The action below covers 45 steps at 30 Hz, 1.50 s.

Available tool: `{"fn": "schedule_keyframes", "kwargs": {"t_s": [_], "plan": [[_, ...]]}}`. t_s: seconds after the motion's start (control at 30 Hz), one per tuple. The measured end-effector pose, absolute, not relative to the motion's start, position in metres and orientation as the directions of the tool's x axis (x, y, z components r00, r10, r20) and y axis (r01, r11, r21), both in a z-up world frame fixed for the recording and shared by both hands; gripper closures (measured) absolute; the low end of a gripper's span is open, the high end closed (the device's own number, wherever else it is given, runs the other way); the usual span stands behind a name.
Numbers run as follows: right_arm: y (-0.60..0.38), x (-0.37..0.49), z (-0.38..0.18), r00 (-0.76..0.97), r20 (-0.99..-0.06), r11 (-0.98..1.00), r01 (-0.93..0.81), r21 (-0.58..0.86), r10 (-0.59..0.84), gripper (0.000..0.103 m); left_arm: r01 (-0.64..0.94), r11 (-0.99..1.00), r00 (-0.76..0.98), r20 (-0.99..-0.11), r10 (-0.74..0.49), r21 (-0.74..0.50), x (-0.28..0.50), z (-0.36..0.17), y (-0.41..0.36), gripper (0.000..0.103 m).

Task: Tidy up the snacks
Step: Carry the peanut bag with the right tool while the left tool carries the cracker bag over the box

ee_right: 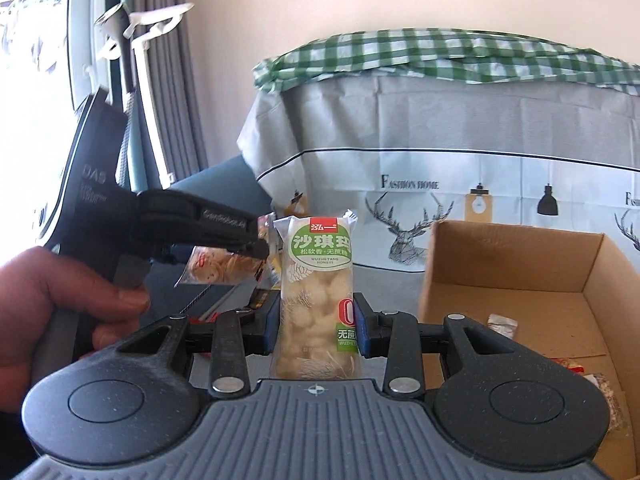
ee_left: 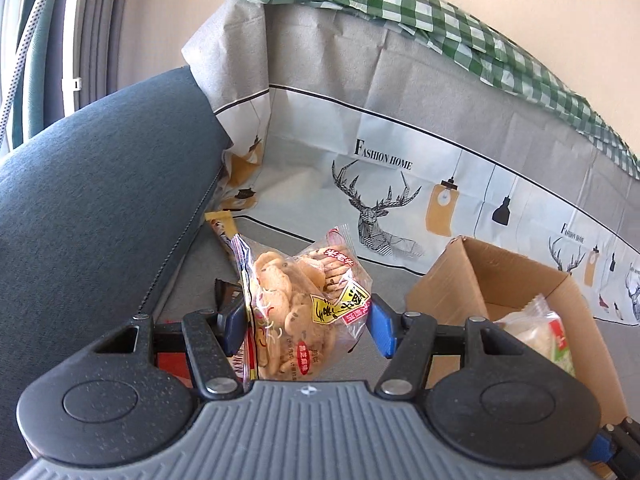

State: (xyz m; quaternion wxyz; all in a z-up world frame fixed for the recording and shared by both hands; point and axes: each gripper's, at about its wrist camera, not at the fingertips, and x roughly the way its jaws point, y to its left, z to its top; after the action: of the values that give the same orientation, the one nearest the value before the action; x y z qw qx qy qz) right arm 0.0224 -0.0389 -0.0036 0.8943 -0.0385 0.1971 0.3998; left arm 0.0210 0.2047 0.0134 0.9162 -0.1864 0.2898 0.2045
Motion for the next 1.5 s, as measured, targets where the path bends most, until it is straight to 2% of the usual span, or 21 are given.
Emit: {"fn": "schedule_keyframes", "kwargs": {"t_s": [0.57, 0.83, 1.17, 1.5], "plan": [[-0.095, 0.055, 0.001, 0.684, -0.376, 0.765, -0.633, 0.121, 0.625, 0.065, -0.383, 0.887, 0.796, -0.579, 0.175, -0.257, 0.051, 0.014, 0.165, 0.037], [-0.125, 0.072, -0.001, 0.737, -0.374, 0.823, -0.543, 0.168, 0.563, 0.065, -0.296, 0.921, 0.841, -0.526, 0.126, -0.253, 0.059, 0.019, 0.134, 0.037], [-0.157, 0.09, -0.004, 0.828, -0.372, 0.908, -0.38, 0.177, 0.419, 0.065, -0.16, 0.96, 0.905, -0.423, 0.05, -0.228, 0.061, 0.029, 0.09, 0.037], [-0.178, 0.102, -0.009, 0.861, -0.389, 0.944, -0.277, 0.182, 0.328, 0.065, -0.05, 0.977, 0.918, -0.396, -0.036, -0.206, 0.07, 0.026, 0.047, 0.037]]}}
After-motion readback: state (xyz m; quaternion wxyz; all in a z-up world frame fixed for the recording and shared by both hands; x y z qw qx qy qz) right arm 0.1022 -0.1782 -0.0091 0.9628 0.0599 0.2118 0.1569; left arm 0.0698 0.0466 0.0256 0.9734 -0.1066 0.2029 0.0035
